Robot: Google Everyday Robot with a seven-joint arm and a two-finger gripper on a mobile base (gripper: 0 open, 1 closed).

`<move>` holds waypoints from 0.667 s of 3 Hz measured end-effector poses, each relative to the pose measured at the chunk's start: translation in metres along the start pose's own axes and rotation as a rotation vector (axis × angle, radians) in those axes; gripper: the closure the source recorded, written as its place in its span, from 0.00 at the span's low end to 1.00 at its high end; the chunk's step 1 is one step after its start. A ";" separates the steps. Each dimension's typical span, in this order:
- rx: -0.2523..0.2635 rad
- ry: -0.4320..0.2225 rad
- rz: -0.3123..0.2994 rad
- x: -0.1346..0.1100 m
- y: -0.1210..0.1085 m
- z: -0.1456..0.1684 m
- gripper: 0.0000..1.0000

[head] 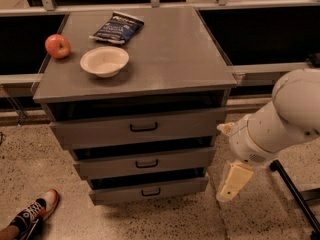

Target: Open middle drawer

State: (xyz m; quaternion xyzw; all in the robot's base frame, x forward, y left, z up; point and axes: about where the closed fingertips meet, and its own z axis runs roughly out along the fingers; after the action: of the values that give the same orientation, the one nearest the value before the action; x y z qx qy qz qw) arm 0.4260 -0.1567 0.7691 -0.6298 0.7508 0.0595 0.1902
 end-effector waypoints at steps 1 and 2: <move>-0.033 0.034 0.015 0.014 -0.003 0.030 0.00; -0.083 0.019 0.037 0.036 0.005 0.096 0.00</move>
Offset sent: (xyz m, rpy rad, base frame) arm 0.0115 -0.0019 -0.1953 0.0348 0.1440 0.0036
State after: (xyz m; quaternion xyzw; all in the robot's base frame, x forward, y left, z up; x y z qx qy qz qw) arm 0.4369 -0.1578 0.6667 -0.6236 0.7609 0.0883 0.1558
